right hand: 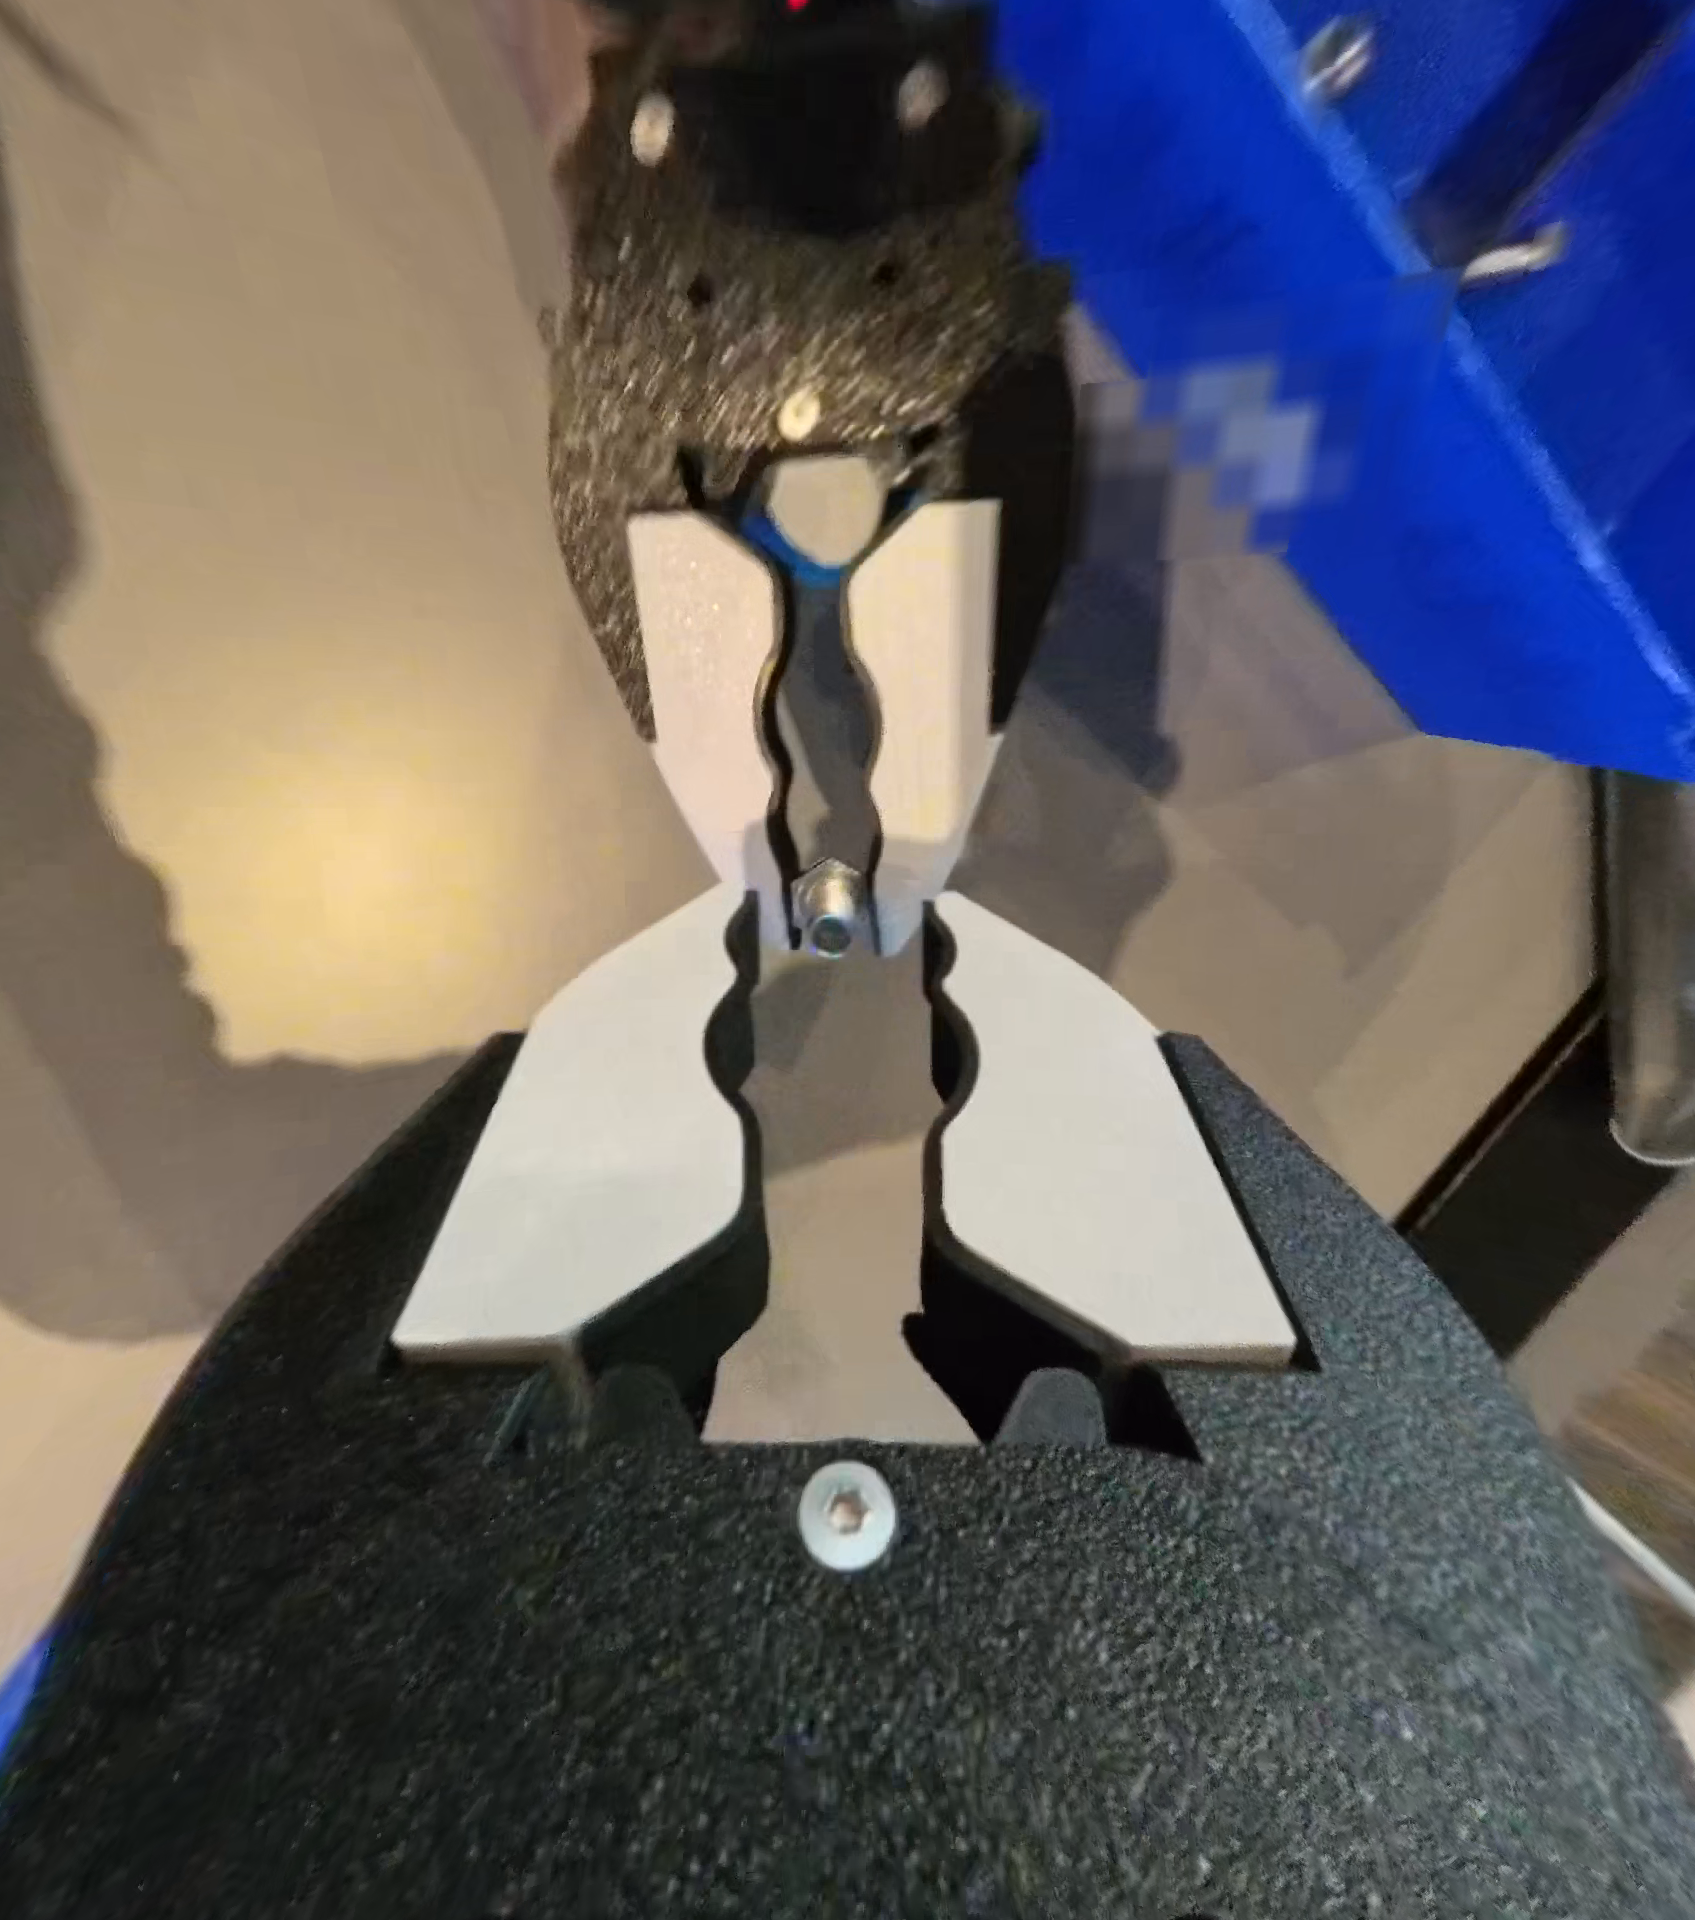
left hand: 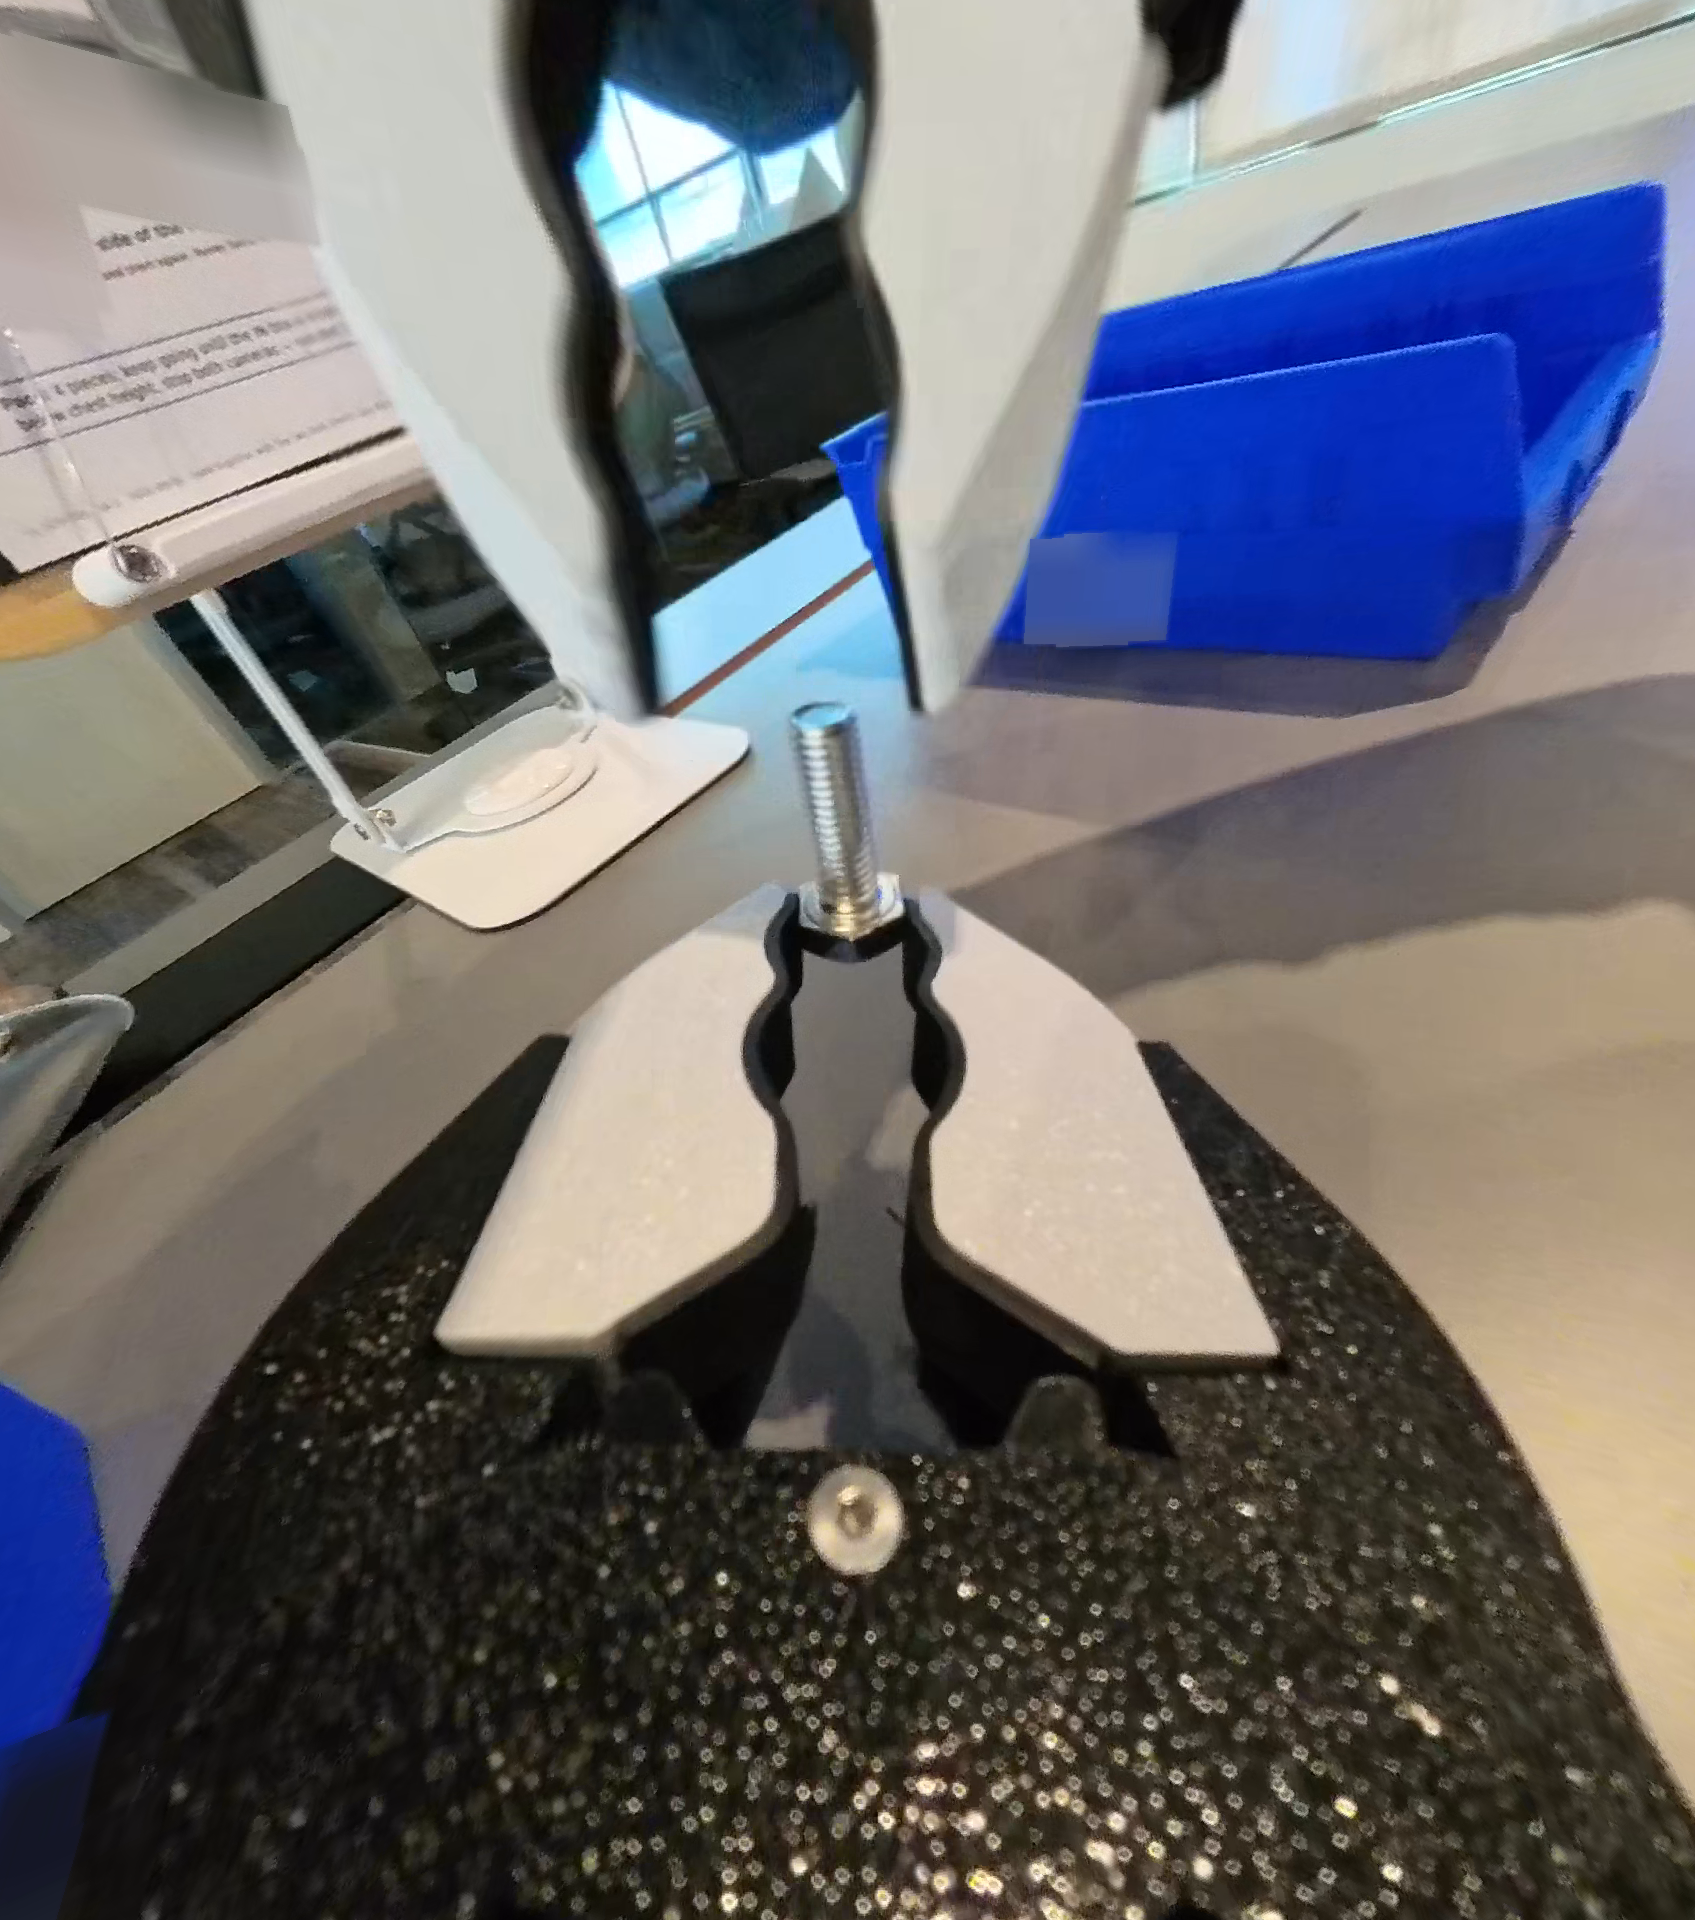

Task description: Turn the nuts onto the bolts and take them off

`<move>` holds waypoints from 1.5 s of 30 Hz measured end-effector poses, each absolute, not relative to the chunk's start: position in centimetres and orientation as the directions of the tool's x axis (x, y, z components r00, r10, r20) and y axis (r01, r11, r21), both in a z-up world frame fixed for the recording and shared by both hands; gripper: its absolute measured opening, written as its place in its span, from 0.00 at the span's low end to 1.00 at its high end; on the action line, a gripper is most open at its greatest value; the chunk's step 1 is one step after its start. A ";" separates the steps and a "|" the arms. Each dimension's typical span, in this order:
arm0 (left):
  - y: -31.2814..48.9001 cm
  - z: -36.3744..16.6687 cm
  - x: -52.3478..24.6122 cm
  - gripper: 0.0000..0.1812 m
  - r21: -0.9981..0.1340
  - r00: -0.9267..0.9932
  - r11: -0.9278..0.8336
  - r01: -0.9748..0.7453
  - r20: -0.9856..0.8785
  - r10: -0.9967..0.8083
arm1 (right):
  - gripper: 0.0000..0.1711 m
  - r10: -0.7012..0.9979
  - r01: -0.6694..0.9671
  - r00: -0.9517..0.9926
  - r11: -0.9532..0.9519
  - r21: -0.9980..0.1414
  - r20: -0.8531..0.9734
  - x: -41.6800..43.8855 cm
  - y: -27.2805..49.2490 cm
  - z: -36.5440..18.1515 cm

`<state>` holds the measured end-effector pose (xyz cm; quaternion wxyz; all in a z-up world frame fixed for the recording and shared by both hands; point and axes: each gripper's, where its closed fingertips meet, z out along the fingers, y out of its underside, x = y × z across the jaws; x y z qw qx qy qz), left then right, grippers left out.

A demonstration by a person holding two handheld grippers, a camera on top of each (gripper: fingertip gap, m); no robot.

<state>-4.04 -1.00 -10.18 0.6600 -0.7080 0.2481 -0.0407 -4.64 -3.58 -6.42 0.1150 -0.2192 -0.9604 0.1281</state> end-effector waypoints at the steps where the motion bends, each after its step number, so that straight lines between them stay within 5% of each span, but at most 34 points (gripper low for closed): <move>1: -0.9 -10.2 -4.2 0.10 -0.955 0.876 -0.009 -0.295 -0.267 -0.401 | 0.19 0.477 0.397 -0.863 0.844 -0.359 0.167 -5.3 -3.6 -5.6; 5: -0.9 -10.2 -3.9 0.10 -0.947 0.866 0.003 -0.320 -0.294 -0.405 | 0.20 0.532 0.358 -0.829 0.741 -0.568 0.171 -9.8 -4.1 -2.4; 10: -1.6 -10.0 -2.1 0.10 -0.922 0.825 0.056 -0.383 -0.368 -0.430 | 0.15 0.458 0.314 -0.884 0.728 -0.609 0.093 -16.4 -8.7 -0.8; 17: -2.1 -10.5 -1.0 0.10 -0.913 0.799 0.064 -0.404 -0.386 -0.461 | 0.21 0.227 0.170 -0.967 0.914 -0.367 0.115 -24.2 -15.7 -7.3; 21: -2.0 -10.6 -1.1 0.10 -0.913 0.798 0.058 -0.403 -0.382 -0.466 | 0.22 0.057 0.049 -0.986 0.997 -0.055 0.157 -26.1 -15.7 -12.3; 25: -1.9 -10.9 -1.3 0.10 -0.913 0.798 0.048 -0.405 -0.379 -0.468 | 0.15 0.025 0.036 -0.996 0.992 0.122 0.086 -26.6 -14.5 -15.5; 38: -1.9 -11.3 -1.3 0.10 -0.904 0.790 0.037 -0.426 -0.392 -0.471 | 0.14 0.021 0.044 -0.997 0.942 0.332 0.072 -28.1 -13.7 -18.2; 45: -1.8 -11.5 -1.7 0.10 -0.906 0.797 0.023 -0.422 -0.383 -0.468 | 0.10 0.047 0.054 -0.998 0.949 0.311 0.030 -27.2 -13.7 -18.0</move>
